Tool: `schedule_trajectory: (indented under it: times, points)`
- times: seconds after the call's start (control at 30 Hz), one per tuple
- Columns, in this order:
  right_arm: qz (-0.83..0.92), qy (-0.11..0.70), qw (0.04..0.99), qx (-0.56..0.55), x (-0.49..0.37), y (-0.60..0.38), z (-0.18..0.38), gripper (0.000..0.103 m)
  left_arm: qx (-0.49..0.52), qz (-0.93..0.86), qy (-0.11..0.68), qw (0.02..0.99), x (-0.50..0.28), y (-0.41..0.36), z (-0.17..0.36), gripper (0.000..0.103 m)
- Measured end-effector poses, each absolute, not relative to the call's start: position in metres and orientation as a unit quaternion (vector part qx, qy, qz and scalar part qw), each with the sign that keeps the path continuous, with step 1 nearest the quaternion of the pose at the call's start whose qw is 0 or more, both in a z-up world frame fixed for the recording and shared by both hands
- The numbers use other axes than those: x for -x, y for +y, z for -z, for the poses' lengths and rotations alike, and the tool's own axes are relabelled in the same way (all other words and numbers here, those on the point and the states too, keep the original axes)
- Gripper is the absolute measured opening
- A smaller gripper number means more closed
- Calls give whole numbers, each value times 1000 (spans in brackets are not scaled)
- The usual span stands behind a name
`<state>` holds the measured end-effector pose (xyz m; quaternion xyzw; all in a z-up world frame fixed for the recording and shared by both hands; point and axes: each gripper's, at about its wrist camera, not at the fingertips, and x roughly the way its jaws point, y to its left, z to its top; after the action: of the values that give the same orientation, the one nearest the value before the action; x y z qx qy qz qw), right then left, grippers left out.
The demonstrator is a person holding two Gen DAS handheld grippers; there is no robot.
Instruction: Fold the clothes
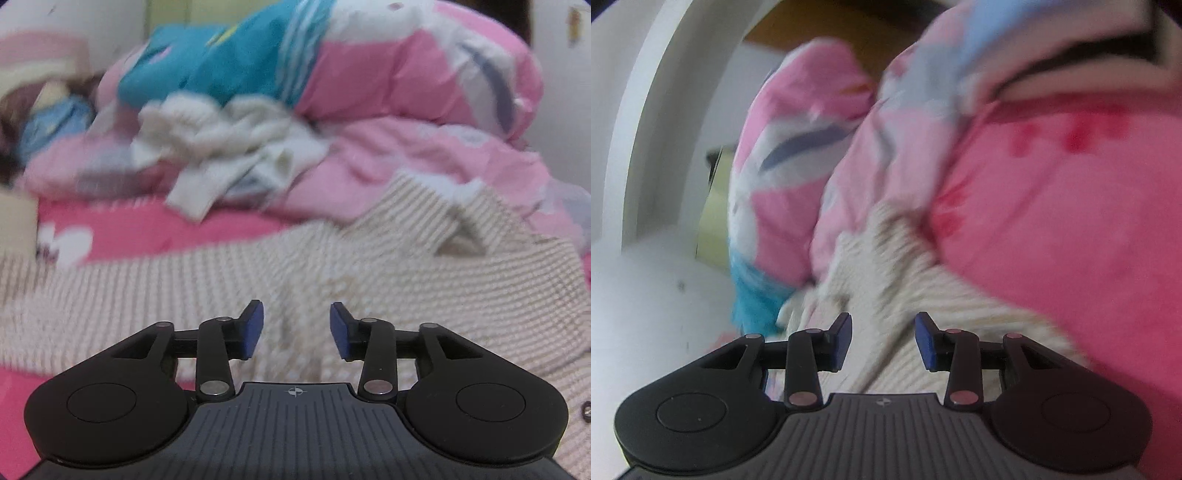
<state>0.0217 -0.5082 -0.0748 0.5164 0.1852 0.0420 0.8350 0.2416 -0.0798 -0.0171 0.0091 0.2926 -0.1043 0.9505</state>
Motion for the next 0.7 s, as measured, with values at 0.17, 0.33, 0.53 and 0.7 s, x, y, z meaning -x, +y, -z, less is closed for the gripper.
schedule_trajectory:
  times: [0.17,0.33,0.53,0.7]
  points:
    - [-42,224,870,-438,-79,-507,42,32,-37,202,274,940,-250,-160,-20,57]
    - [-18,256,875,-412,-117,-518,79,30,-60,296,262,917,-275,-265,-26,83]
    - [-60,252,862,-435,-121,-531,120,30,-153,331,270,891,-306,-387,-7,97]
    - [-91,244,857,-445,-119,-534,130,30,-251,310,297,868,-326,-462,17,97]
